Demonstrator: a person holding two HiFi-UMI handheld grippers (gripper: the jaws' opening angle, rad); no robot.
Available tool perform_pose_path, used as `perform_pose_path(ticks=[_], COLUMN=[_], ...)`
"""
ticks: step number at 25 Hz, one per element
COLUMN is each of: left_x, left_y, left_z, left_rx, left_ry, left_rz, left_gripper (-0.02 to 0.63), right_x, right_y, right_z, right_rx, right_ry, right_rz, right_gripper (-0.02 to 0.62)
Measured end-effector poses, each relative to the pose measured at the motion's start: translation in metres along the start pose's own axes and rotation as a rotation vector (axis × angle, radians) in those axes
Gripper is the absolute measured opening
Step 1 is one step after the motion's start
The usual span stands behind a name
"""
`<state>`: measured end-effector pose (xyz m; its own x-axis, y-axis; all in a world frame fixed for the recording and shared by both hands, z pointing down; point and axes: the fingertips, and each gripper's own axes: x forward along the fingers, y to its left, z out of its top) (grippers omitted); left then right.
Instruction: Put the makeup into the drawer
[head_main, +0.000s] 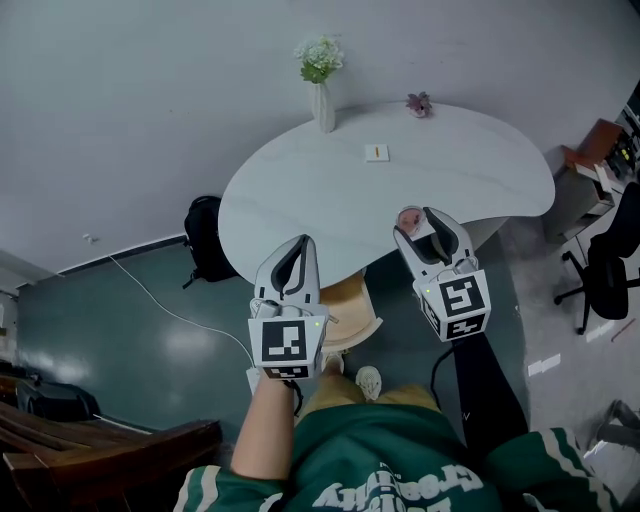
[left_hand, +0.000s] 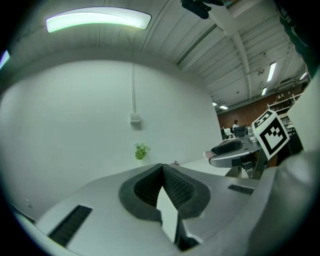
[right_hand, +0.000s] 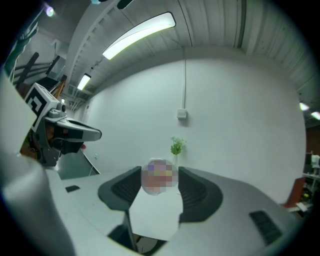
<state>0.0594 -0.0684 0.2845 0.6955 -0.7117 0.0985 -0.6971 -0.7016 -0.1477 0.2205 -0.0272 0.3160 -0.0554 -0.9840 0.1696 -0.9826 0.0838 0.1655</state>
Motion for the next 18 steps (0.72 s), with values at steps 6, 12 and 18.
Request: perform_pose_path(ticks=[6,12,18], left_x=[-0.025,-0.047,-0.063], left_y=[0.018,0.034,0.053], left_z=[-0.011,-0.026,-0.029], left_rx=[0.011,0.03,0.038], left_ry=[0.037,0.063,0.056], left_rz=[0.069,0.085,0.135], left_gripper=[0.0,0.0,0.0], right_x=[0.007,0.021,0.031], right_y=[0.036,0.084,0.127], right_z=[0.005,0.006,0.008], right_rx=[0.002,0.007,0.007], right_ry=[-0.017,-0.023,-0.023], right_rz=[0.081,0.176,0.255], right_gripper=[0.239,0.239,0.239])
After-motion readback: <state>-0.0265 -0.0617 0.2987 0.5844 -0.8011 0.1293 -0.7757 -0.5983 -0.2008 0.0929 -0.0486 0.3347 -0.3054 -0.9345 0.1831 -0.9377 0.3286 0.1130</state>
